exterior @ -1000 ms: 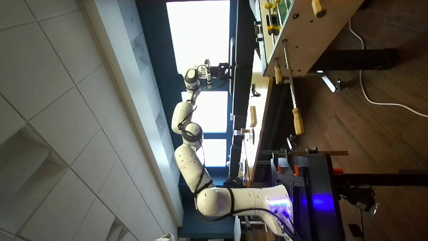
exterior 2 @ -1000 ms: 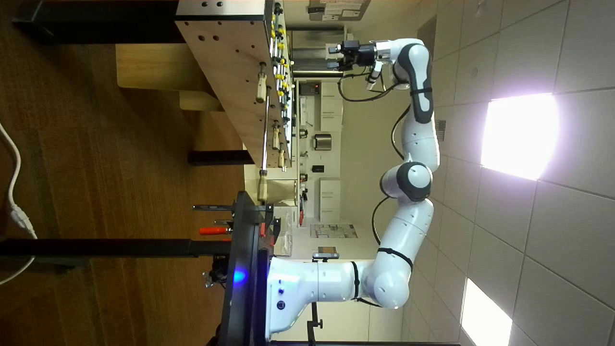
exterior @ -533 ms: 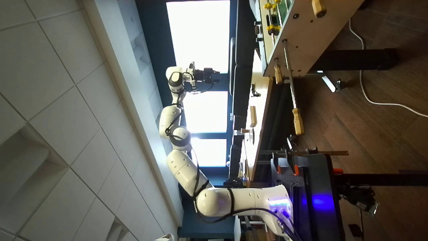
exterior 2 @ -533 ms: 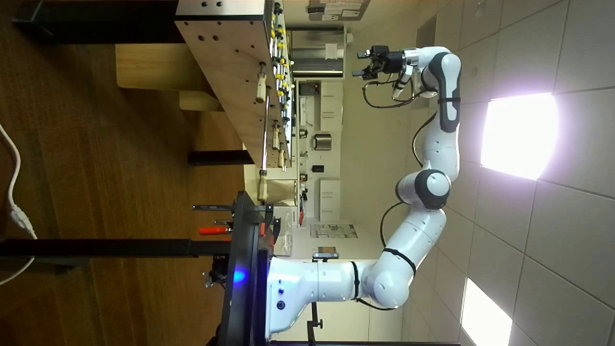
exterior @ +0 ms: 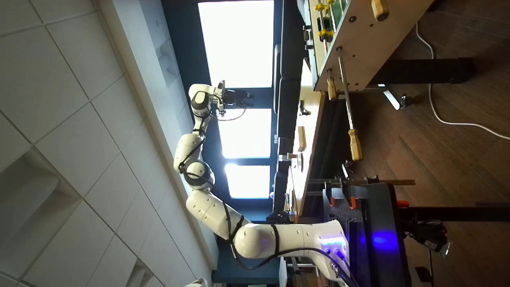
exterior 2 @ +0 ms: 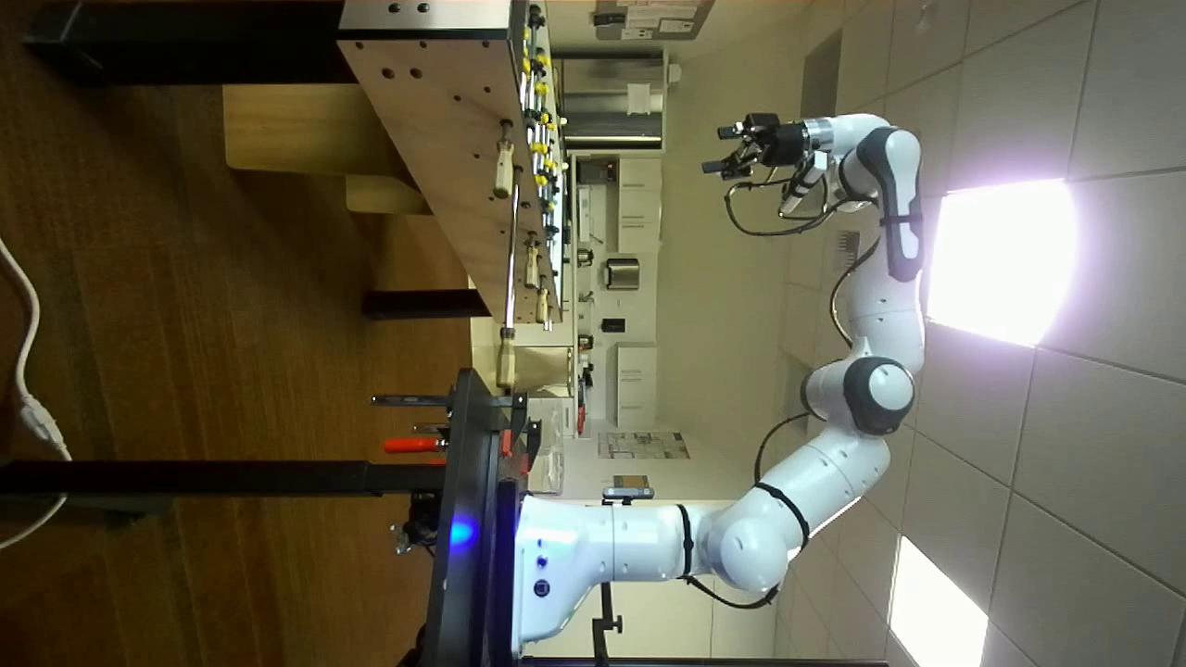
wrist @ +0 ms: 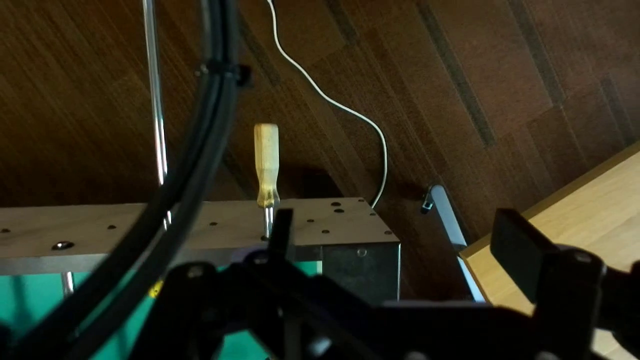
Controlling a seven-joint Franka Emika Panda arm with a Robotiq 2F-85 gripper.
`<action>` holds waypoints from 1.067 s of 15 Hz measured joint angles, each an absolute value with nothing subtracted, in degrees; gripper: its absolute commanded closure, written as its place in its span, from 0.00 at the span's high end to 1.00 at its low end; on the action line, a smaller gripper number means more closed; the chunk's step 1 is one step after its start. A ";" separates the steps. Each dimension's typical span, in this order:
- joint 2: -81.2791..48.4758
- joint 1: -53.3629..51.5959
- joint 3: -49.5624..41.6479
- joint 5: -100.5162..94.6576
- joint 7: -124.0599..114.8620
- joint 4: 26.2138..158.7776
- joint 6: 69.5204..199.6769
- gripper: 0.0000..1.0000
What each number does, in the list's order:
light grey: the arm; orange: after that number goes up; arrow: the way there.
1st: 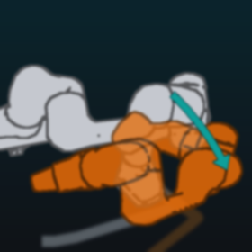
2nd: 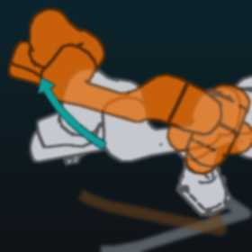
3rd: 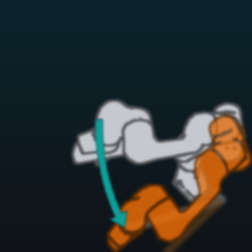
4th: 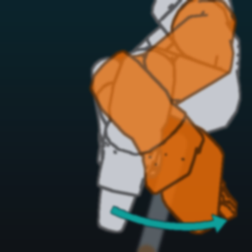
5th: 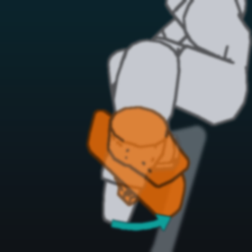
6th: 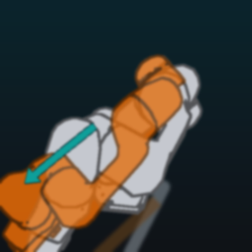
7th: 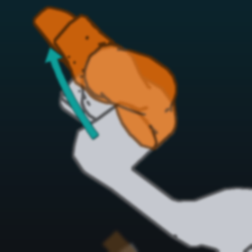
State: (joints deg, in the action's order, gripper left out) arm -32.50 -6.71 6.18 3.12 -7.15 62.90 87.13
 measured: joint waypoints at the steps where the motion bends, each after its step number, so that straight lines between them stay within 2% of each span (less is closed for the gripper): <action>1: -30.57 -6.43 6.18 3.64 -7.18 65.54 87.27 1.00; 8: -15.88 -5.44 5.85 4.65 -7.18 85.63 89.43 1.00; 16: 3.87 -6.10 6.03 0.22 -7.21 112.00 99.02 1.00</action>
